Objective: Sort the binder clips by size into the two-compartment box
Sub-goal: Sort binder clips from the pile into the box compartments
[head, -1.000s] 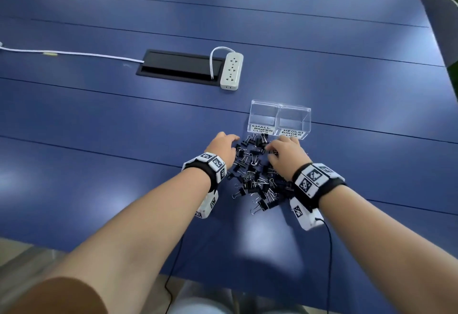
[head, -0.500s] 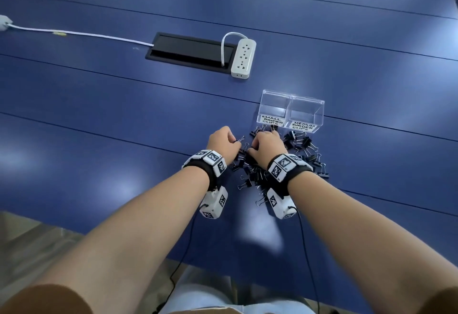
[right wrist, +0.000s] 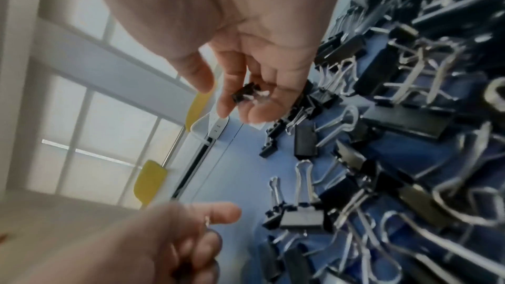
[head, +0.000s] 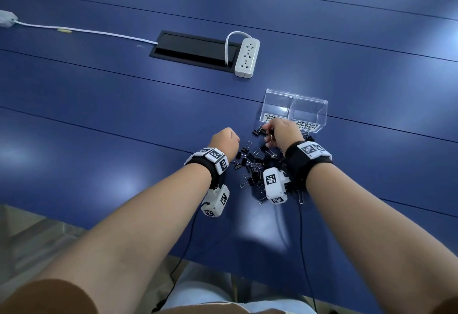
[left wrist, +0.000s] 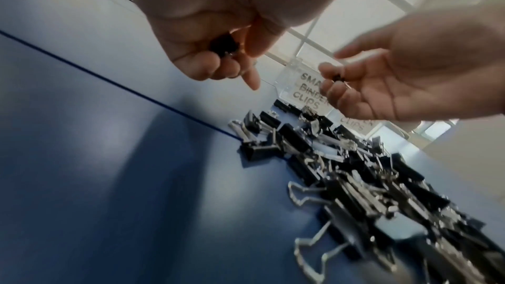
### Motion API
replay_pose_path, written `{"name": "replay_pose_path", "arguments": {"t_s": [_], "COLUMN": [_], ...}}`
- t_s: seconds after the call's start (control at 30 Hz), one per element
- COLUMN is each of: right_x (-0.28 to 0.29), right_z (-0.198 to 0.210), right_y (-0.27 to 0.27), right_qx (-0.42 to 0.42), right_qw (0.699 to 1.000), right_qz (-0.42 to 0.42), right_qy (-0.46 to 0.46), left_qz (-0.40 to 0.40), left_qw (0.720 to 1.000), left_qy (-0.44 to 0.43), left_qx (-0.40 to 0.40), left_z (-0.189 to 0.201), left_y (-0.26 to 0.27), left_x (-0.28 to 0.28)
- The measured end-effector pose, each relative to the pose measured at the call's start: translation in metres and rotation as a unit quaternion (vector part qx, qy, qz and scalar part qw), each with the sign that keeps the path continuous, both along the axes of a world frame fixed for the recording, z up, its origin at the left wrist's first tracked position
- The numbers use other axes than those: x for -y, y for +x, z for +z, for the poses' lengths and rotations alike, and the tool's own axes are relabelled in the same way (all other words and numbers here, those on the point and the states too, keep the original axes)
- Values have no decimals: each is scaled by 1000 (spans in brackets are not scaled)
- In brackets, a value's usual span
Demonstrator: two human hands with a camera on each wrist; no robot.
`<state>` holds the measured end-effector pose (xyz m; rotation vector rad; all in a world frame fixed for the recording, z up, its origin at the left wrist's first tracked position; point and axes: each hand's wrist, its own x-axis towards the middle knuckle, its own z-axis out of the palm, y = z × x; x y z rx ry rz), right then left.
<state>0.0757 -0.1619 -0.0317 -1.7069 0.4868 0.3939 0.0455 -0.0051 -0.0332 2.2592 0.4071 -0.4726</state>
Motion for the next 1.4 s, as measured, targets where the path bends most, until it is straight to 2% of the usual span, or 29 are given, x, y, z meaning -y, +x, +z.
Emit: {"name": "replay_pose_path", "arguments": {"t_s": [0.07, 0.17, 0.27, 0.37, 0.47, 0.53, 0.67, 0.77, 0.83, 0.97, 1.07, 1.3, 1.4], "right_x": [-7, -16, -17, -17, -19, -19, -7, 15, 25, 31, 34, 55, 55], "right_z": [-5, -11, -15, -15, -16, -12, 14, 38, 48, 52, 47, 40, 23], "right_y": [4, 5, 5, 3, 0, -2, 1, 19, 36, 57, 58, 22, -7], "right_qx": [36, 58, 61, 78, 83, 82, 117, 128, 132, 114, 96, 144, 106], "right_qw": [988, 925, 871, 857, 859, 874, 928, 948, 944, 916, 919, 934, 921], "right_qz": [83, 236, 320, 324, 329, 318, 198, 112, 104, 165, 186, 119, 185], "right_qy": [-128, -292, -368, -394, -384, -359, -293, -269, -285, -349, -335, -304, -325], "left_qz": [-35, -137, -182, -191, -198, -186, -164, -182, -192, -188, -154, -131, -163], "left_qw": [998, 984, 971, 966, 963, 969, 981, 977, 976, 979, 987, 988, 983], "left_qy": [42, 112, 149, 168, 174, 159, 106, 106, 99, 77, 51, -2, 24], "left_qx": [-8, 8, 35, 50, 56, 40, 10, 6, 3, 8, 18, 77, 87], "left_z": [-1, -7, -13, -14, -13, -12, -13, -14, -14, -7, 6, 43, 50], "left_y": [-1, -5, -7, -9, -11, -11, -6, -6, -6, 0, 12, 60, 79], "left_x": [6, 9, 9, 10, 13, 13, 12, 13, 13, 13, 17, 54, 74]}}
